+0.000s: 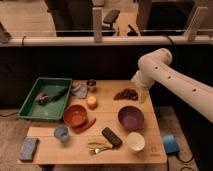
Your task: Place grapes in red bowl
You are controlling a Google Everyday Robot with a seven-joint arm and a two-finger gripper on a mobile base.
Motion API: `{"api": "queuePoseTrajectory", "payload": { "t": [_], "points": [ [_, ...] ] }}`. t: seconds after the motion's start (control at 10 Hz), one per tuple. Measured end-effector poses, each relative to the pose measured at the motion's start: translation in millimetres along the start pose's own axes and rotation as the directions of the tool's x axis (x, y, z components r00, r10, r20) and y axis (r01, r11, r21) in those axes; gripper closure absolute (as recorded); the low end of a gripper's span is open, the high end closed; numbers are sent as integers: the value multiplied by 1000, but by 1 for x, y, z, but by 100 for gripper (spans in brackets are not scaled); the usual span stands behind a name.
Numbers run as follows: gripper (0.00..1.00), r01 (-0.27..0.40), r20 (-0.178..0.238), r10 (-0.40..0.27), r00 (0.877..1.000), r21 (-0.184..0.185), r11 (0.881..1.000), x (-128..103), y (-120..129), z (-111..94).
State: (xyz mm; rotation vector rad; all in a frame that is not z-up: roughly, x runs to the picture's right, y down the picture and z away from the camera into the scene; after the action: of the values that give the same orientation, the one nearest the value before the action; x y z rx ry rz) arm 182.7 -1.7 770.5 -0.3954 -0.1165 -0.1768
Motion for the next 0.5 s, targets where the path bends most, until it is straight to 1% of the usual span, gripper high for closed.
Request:
{"api": "queuePoseTrajectory", "payload": {
  "t": [0.1,0.2,0.4,0.5],
  "points": [
    [20,-5,1,5,1000,25,1000,11,-10,8],
    [20,-6,6,6,1000,30,1000,14,-16,13],
    [20,-2,14,1,1000,32,999,23,-36,34],
    [20,5,22,-6,1000,23,1000,25,-43,48]
  ]
}}
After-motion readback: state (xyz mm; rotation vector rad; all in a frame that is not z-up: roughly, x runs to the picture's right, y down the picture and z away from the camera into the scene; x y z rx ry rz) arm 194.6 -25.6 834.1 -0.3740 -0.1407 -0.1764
